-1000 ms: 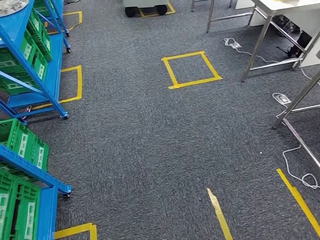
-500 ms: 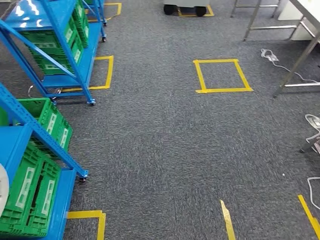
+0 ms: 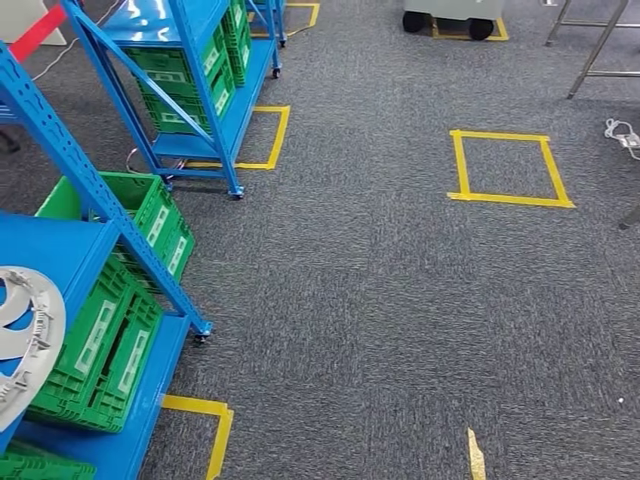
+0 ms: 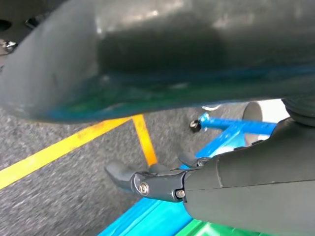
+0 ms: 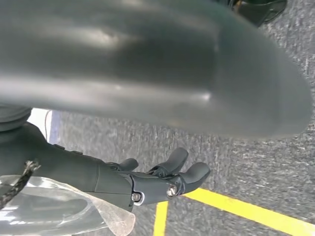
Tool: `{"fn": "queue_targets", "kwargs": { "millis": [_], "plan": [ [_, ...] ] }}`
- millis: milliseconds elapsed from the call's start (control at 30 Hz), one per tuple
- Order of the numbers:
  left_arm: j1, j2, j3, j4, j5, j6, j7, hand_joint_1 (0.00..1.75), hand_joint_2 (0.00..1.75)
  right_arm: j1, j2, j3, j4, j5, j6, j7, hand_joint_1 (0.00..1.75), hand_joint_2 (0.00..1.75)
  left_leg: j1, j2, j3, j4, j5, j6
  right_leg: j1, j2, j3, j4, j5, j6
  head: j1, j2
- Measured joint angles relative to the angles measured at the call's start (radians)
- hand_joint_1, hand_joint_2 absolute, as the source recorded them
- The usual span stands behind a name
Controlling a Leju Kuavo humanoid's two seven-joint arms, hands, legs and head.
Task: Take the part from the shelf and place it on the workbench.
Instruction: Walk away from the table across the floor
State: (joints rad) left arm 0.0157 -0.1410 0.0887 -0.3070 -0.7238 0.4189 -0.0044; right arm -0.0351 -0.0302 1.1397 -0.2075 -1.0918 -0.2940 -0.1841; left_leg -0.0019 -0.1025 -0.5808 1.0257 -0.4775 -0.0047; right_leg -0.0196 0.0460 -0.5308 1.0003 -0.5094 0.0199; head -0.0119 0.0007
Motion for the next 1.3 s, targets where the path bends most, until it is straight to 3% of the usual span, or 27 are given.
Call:
{"fn": "queue_targets", "kwargs": {
  "millis": [33, 100, 167, 200, 267, 333, 400, 467, 533, 600, 667, 700, 733, 767, 800, 833, 900, 967, 1033, 1100, 1167, 1200, 1233, 1300],
  "plan": [
    [0.0, 0.0, 0.0, 0.001, 0.0, 0.0, 0.0, 0.0, 0.0, 0.0, 0.003, 0.0, 0.004, 0.0, 0.001, -0.001, 0.0, 0.0, -0.001, 0.028, -0.015, 0.034, -0.023, -0.005, 0.0, -0.014, 0.002, -0.003, 0.001, -0.007, -0.003, 0.0],
    [-0.003, 0.0, 0.001, 0.002, 0.001, 0.001, -0.001, 0.0, 0.0, 0.002, 0.004, 0.0, 0.014, 0.0, 0.004, -0.004, 0.0, 0.0, 0.0, 0.079, -0.073, 0.16, -0.091, -0.013, 0.003, -0.046, 0.003, -0.004, -0.002, -0.016, -0.008, 0.0],
    [-0.003, 0.0, 0.001, 0.004, 0.002, 0.001, -0.003, 0.0, 0.0, 0.002, 0.006, 0.0, 0.024, 0.0, 0.007, -0.005, 0.0, 0.0, 0.004, 0.091, -0.121, 0.267, -0.13, -0.017, 0.007, -0.077, 0.004, -0.004, -0.005, -0.019, -0.008, 0.0],
    [-0.001, 0.0, 0.001, 0.004, 0.003, 0.001, -0.003, 0.0, 0.0, 0.001, 0.007, 0.0, 0.028, 0.0, 0.009, -0.006, 0.0, 0.0, 0.005, 0.094, -0.121, 0.272, -0.121, -0.017, 0.008, -0.09, 0.005, -0.004, -0.006, -0.019, -0.008, 0.0],
    [0.002, 0.001, 0.001, 0.006, 0.005, 0.002, -0.004, 0.0, 0.0, -0.002, 0.012, 0.0, 0.033, 0.0, 0.013, -0.007, 0.0, 0.0, 0.003, 0.109, -0.064, 0.168, -0.059, -0.012, 0.01, -0.114, 0.01, -0.004, -0.009, -0.017, -0.008, 0.0],
    [0.0, 0.001, 0.002, 0.006, 0.006, 0.003, -0.005, 0.0, 0.0, -0.005, 0.016, 0.0, 0.038, 0.0, 0.016, -0.008, 0.0, 0.0, -0.006, 0.156, 0.007, 0.033, -0.012, 0.0, 0.014, -0.136, 0.016, -0.003, -0.015, -0.011, -0.008, 0.0],
    [-0.002, 0.001, 0.002, 0.006, 0.006, 0.003, -0.006, 0.0, 0.0, -0.007, 0.019, 0.0, 0.043, 0.001, 0.018, -0.009, 0.0, 0.0, -0.015, 0.179, 0.029, -0.016, -0.005, 0.012, 0.018, -0.156, 0.02, -0.002, -0.02, -0.003, -0.007, 0.0],
    [0.0, 0.002, 0.003, 0.007, 0.007, 0.004, -0.007, 0.0, 0.0, -0.012, 0.022, 0.0, 0.046, 0.001, 0.019, -0.009, 0.0, 0.0, -0.014, 0.157, 0.027, -0.022, -0.001, 0.021, 0.016, -0.166, 0.024, -0.002, -0.025, 0.006, -0.008, 0.0],
    [0.001, 0.003, 0.003, 0.008, 0.008, 0.005, -0.007, 0.0, 0.0, -0.016, 0.025, 0.0, 0.051, 0.003, 0.02, -0.011, 0.0, 0.0, -0.007, 0.135, 0.031, -0.032, 0.006, 0.033, 0.013, -0.121, 0.008, 0.036, -0.054, 0.016, -0.004, 0.0],
    [-0.003, 0.002, 0.004, 0.008, 0.009, 0.006, -0.008, 0.0, 0.0, -0.015, 0.026, 0.0, 0.057, 0.005, 0.022, -0.013, 0.0, 0.0, -0.004, 0.111, 0.032, -0.035, 0.009, 0.039, 0.009, -0.064, -0.048, 0.153, -0.113, 0.021, 0.001, 0.0],
    [-0.004, 0.0, 0.004, 0.009, 0.009, 0.006, -0.009, 0.0, 0.0, -0.012, 0.027, 0.0, 0.062, 0.006, 0.023, -0.013, 0.0, 0.0, -0.004, 0.084, 0.031, -0.035, 0.008, 0.04, 0.009, -0.05, -0.11, 0.271, -0.152, 0.024, 0.002, 0.0],
    [-0.004, 0.0, 0.004, 0.01, 0.009, 0.005, -0.009, 0.0, 0.0, -0.012, 0.027, 0.0, 0.065, 0.006, 0.024, -0.013, 0.0, 0.0, -0.004, 0.069, 0.032, -0.034, 0.008, 0.04, 0.008, -0.049, -0.122, 0.284, -0.142, 0.025, 0.002, 0.0],
    [-0.003, 0.0, 0.004, 0.011, 0.009, 0.004, -0.009, 0.0, 0.0, -0.012, 0.027, 0.0, 0.068, 0.007, 0.025, -0.013, 0.0, 0.0, -0.003, 0.054, 0.035, -0.034, 0.008, 0.039, 0.007, -0.047, -0.113, 0.254, -0.111, 0.025, 0.002, 0.0],
    [-0.003, 0.0, 0.004, 0.011, 0.009, 0.003, -0.009, 0.0, 0.0, -0.013, 0.027, 0.0, 0.071, 0.007, 0.025, -0.013, 0.0, 0.0, -0.001, 0.039, 0.038, -0.033, 0.006, 0.037, 0.005, -0.038, -0.088, 0.19, -0.067, 0.026, 0.002, 0.0],
    [-0.003, 0.0, 0.004, 0.012, 0.009, 0.002, -0.009, 0.0, 0.0, -0.014, 0.028, 0.0, 0.075, 0.008, 0.026, -0.013, 0.0, 0.0, 0.0, 0.025, 0.04, -0.031, 0.004, 0.033, 0.002, -0.016, -0.058, 0.122, -0.032, 0.027, 0.003, 0.0],
    [-0.004, 0.0, 0.004, 0.012, 0.009, 0.002, -0.009, 0.0, 0.0, -0.013, 0.029, 0.0, 0.077, 0.008, 0.027, -0.013, 0.0, 0.0, 0.0, 0.011, 0.039, -0.027, 0.002, 0.028, -0.002, 0.008, -0.031, 0.06, -0.011, 0.027, 0.003, 0.0],
    [-0.005, 0.0, 0.004, 0.013, 0.009, 0.002, -0.009, 0.0, 0.0, -0.015, 0.032, 0.0, 0.081, 0.009, 0.029, -0.014, 0.0, 0.0, 0.001, -0.01, 0.03, -0.022, 0.003, 0.015, -0.004, 0.039, -0.005, 0.012, -0.01, 0.021, 0.004, 0.0],
    [-0.003, 0.001, 0.004, 0.014, 0.009, 0.002, -0.009, 0.0, 0.0, -0.018, 0.035, 0.001, 0.083, 0.011, 0.033, -0.015, 0.0, 0.0, 0.005, -0.025, 0.021, -0.019, 0.005, 0.004, -0.002, 0.023, 0.0, 0.009, -0.011, 0.009, 0.004, 0.0],
    [-0.002, 0.002, 0.004, 0.015, 0.009, 0.002, -0.009, 0.0, 0.0, -0.018, 0.036, 0.001, 0.086, 0.013, 0.036, -0.016, 0.0, 0.0, 0.003, 0.014, 0.006, 0.012, -0.016, -0.005, -0.001, -0.003, 0.004, 0.005, -0.01, -0.004, -0.001, 0.0],
    [-0.005, 0.002, 0.004, 0.016, 0.009, 0.001, -0.009, 0.0, 0.0, -0.016, 0.037, 0.001, 0.092, 0.016, 0.038, -0.016, 0.0, 0.0, 0.001, 0.073, -0.044, 0.119, -0.074, -0.011, 0.003, -0.034, 0.007, 0.003, -0.013, -0.015, -0.006, 0.0],
    [-0.006, 0.002, 0.004, 0.016, 0.009, 0.0, -0.009, 0.0, 0.0, -0.015, 0.037, 0.001, 0.097, 0.018, 0.042, -0.016, 0.0, 0.0, 0.002, 0.091, -0.106, 0.248, -0.124, -0.013, 0.009, -0.067, 0.008, 0.003, -0.017, -0.021, -0.007, 0.0],
    [-0.005, 0.002, 0.004, 0.016, 0.009, -0.001, -0.009, 0.0, 0.0, -0.016, 0.037, 0.001, 0.1, 0.019, 0.044, -0.017, 0.0, 0.0, 0.002, 0.094, -0.119, 0.276, -0.125, -0.011, 0.012, -0.082, 0.01, 0.003, -0.019, -0.023, -0.008, 0.0],
    [-0.003, 0.002, 0.004, 0.016, 0.009, -0.002, -0.009, 0.0, 0.0, -0.018, 0.038, 0.001, 0.102, 0.02, 0.046, -0.017, 0.0, 0.0, 0.001, 0.095, -0.111, 0.262, -0.105, -0.008, 0.015, -0.094, 0.012, 0.003, -0.021, -0.025, -0.008, 0.0],
    [-0.001, 0.003, 0.004, 0.016, 0.009, -0.003, -0.009, 0.0, 0.0, -0.021, 0.041, 0.001, 0.105, 0.022, 0.05, -0.019, 0.0, 0.0, -0.008, 0.119, -0.049, 0.14, -0.035, 0.009, 0.02, -0.118, 0.021, 0.003, -0.026, -0.026, -0.008, 0.0]
  ]
}}
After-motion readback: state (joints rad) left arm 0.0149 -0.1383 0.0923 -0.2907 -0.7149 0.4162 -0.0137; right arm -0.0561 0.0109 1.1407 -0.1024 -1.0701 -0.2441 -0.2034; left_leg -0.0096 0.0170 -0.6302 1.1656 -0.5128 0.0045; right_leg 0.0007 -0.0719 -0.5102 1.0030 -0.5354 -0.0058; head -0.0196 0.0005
